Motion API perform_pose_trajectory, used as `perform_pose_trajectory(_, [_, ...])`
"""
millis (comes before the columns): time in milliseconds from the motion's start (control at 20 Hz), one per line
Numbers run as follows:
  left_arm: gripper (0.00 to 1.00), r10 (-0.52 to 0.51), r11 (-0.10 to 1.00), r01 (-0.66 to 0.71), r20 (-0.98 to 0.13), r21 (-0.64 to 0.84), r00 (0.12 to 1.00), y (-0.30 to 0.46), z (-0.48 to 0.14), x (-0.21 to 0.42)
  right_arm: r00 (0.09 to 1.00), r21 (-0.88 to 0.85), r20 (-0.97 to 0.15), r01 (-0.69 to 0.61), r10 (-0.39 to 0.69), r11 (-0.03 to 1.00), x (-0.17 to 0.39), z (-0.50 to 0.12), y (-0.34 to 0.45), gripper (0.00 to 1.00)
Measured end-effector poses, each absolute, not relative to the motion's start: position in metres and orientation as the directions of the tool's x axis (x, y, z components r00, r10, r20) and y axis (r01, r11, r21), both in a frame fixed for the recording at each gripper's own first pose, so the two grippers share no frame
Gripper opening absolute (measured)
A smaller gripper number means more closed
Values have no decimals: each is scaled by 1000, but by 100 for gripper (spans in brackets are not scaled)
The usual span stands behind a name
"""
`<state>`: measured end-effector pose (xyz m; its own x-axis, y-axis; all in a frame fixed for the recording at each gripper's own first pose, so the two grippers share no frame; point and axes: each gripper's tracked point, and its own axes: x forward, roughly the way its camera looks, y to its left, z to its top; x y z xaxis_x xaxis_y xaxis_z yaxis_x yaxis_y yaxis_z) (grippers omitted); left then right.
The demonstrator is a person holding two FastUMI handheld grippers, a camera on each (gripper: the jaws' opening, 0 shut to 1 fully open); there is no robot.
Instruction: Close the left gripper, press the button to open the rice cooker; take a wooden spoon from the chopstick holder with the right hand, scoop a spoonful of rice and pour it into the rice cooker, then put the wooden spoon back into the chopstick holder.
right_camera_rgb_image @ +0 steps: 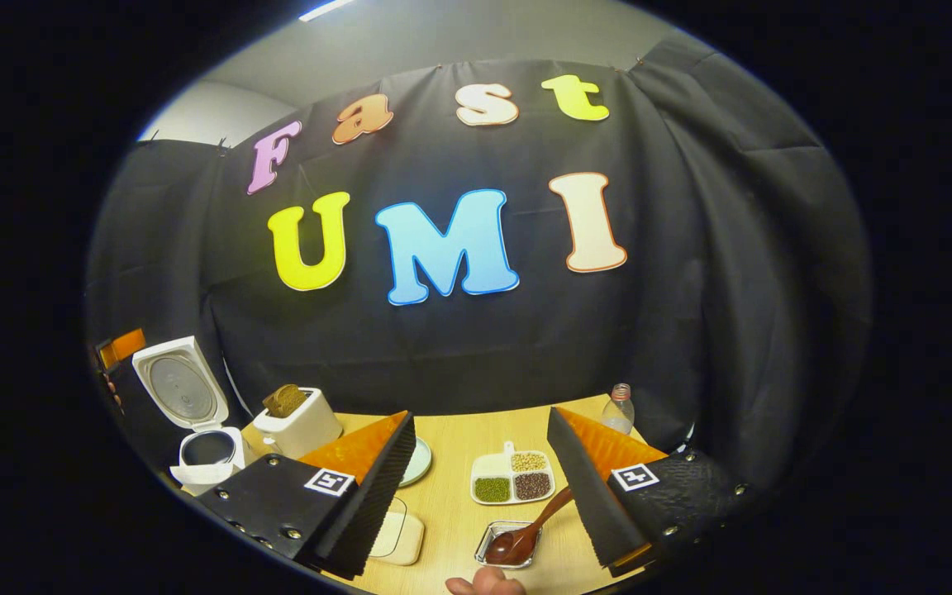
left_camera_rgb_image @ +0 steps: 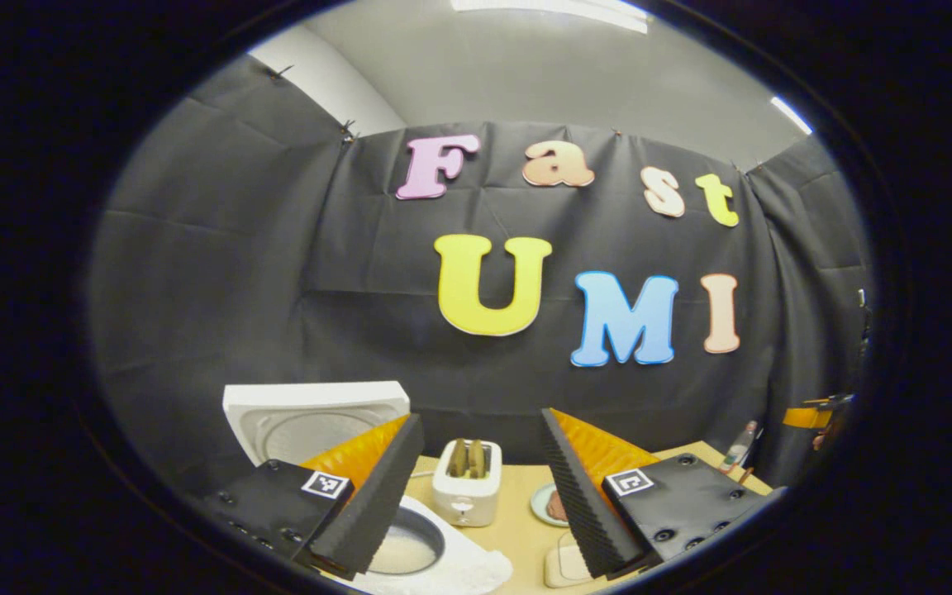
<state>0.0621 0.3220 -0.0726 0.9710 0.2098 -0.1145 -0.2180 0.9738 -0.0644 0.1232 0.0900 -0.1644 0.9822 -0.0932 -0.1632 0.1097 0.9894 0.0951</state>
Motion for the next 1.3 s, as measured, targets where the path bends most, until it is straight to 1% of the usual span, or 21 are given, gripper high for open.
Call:
perform_pose_trajectory(50, [97, 227, 971, -234, -109, -58, 968, 336, -65, 68, 981, 95, -171, 109, -92, 989, 123, -167, 90, 98])
perform_pose_trajectory(250, [96, 289, 954, -296, -120, -39, 950, 394, -55, 91, 975, 95, -197, 119, -99, 988, 122, -179, 90, 98])
perform_pose_trajectory(400, [97, 326, 942, -334, -132, -39, 936, 434, -58, 112, 970, 94, -213, 143, -120, 985, 121, -186, 86, 98])
perform_pose_trajectory(450, [96, 346, 935, -353, -132, -35, 929, 448, -60, 118, 967, 92, -218, 153, -130, 984, 121, -187, 84, 98])
perform_pose_trajectory(650, [99, 385, 917, -396, -172, -37, 907, 494, -83, 143, 957, 83, -236, 192, -168, 978, 119, -194, 77, 98])
perform_pose_trajectory(750, [96, 420, 897, -438, -191, -65, 887, 521, -96, 155, 953, 80, -243, 206, -181, 975, 119, -197, 75, 98])
perform_pose_trajectory(850, [96, 450, 872, -479, -216, -103, 866, 543, -112, 164, 948, 71, -252, 220, -196, 973, 120, -199, 72, 98])
perform_pose_trajectory(900, [97, 460, 864, -492, -229, -107, 858, 550, -122, 168, 947, 67, -251, 226, -203, 972, 121, -199, 71, 98])
perform_pose_trajectory(1000, [97, 463, 860, -502, -269, -93, 844, 558, -142, 177, 945, 66, -252, 232, -209, 970, 121, -198, 69, 98])
perform_pose_trajectory(1100, [98, 491, 852, -522, -295, -33, 820, 569, -158, 184, 944, 72, -253, 235, -210, 969, 121, -199, 68, 98])
perform_pose_trajectory(1200, [94, 501, 853, -520, -322, 29, 803, 562, -162, 178, 945, 85, -257, 232, -204, 969, 126, -198, 67, 98])
perform_pose_trajectory(1250, [93, 502, 852, -522, -333, 32, 798, 559, -164, 176, 947, 95, -252, 231, -201, 968, 128, -197, 67, 98])
perform_pose_trajectory(1300, [98, 499, 853, -521, -334, 27, 800, 551, -159, 176, 950, 106, -239, 229, -199, 968, 128, -193, 68, 98])
